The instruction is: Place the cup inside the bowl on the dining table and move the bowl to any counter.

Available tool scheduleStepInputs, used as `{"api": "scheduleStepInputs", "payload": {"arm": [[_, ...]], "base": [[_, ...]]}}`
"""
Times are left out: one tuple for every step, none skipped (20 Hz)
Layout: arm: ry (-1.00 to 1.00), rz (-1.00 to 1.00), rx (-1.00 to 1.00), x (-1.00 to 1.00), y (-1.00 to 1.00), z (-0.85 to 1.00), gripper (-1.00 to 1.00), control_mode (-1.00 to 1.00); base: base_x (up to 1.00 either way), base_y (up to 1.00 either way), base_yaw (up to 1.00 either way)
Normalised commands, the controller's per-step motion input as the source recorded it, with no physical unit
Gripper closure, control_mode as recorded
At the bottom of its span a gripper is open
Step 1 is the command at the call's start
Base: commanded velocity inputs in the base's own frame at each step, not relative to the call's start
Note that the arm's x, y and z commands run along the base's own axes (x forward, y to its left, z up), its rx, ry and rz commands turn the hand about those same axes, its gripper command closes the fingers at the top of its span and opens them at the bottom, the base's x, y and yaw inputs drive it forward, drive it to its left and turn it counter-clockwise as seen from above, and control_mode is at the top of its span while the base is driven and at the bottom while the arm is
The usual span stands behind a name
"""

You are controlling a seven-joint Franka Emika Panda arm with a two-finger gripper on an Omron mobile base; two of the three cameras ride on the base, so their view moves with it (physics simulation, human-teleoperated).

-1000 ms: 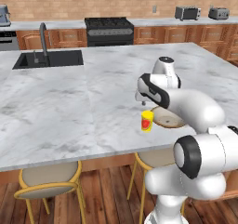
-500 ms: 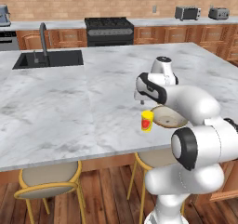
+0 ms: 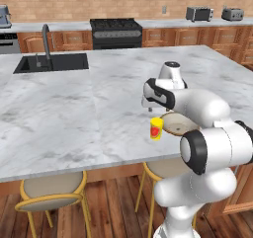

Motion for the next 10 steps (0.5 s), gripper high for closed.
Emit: {"api": "scheduleStepInputs", "payload": {"arm": [[0.00,0.00,0.00,0.00,0.02,-0.19,-1.00,-1.00],[0.00,0.00,0.00,0.00,0.02,-0.21,-1.00,-1.00],[0.00,0.00,0.00,0.00,0.01,-0.21,-1.00,-1.00],[0.00,0.00,0.00,0.00,0.01,-0.21,-1.00,-1.00],[0.00,0.00,0.00,0.00,0.00,-0.16,-1.00,-1.00],[0.00,0.00,0.00,0.00,0.00,-0.10,-1.00,-1.00],[0.00,0.00,0.00,0.00,0.00,-0.06,-1.00,-1.00],[0.00,0.00,0.00,0.00,0.02,0.00,-1.00,-1.00],[0.00,0.00,0.00,0.00,0.03,0.00,-1.00,-1.00],[0.00,0.00,0.00,0.00,0.06,0.00,-1.00,-1.00]], "base": [[0.00,0.00,0.00],[0.00,0.00,0.00],[0.00,0.00,0.00],[0.00,0.00,0.00],[0.00,0.00,0.00],[0.00,0.00,0.00],[0.00,0.00,0.00],[0.00,0.00,0.00],[0.00,0.00,0.00],[0.00,0.00,0.00]]}}
